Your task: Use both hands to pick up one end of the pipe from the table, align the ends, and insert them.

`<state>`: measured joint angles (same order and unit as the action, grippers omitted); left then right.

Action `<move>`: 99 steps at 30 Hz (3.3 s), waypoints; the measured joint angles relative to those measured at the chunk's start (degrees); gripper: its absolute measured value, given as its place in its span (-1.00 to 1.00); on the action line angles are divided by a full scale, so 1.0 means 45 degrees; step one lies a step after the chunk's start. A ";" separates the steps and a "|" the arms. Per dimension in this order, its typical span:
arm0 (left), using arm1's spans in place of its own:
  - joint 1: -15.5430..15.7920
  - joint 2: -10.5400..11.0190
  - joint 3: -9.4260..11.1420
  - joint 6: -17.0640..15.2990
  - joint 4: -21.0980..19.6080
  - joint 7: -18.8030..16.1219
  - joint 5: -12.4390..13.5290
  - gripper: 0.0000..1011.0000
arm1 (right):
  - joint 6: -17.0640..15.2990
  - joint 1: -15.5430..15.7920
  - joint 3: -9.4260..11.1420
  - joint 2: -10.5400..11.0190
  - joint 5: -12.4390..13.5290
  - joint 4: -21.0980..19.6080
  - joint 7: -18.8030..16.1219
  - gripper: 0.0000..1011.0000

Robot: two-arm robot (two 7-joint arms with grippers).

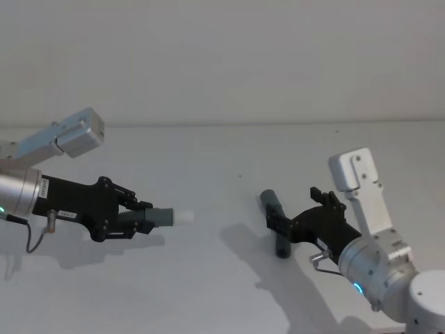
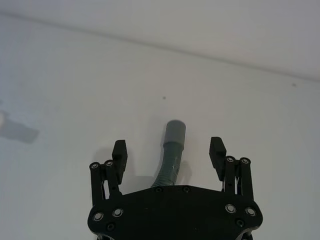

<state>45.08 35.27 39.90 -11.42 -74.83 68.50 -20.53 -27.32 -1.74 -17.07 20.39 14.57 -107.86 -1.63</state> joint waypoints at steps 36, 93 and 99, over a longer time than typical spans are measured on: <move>-0.0015 -0.0003 0.0002 0.0025 0.0008 -0.0015 -0.0013 -0.35 | -0.1818 -0.1592 -0.0408 -0.1657 -0.0819 0.2197 0.1077 0.98; -0.0015 -0.0002 0.0002 0.0022 0.0008 -0.0015 -0.0012 -0.35 | -0.1900 -0.0960 -0.0585 -0.1332 -0.1249 0.2060 -0.0082 -0.57; -0.0015 -0.0003 0.0002 0.0022 0.0008 -0.0014 -0.0012 -0.35 | -0.0944 -0.1041 -0.0606 -0.1216 -0.1420 0.2186 -0.0294 -0.57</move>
<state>45.01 35.25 39.91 -11.32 -74.79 68.43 -20.58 -31.57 -6.42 -19.79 14.91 8.18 -98.02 -2.95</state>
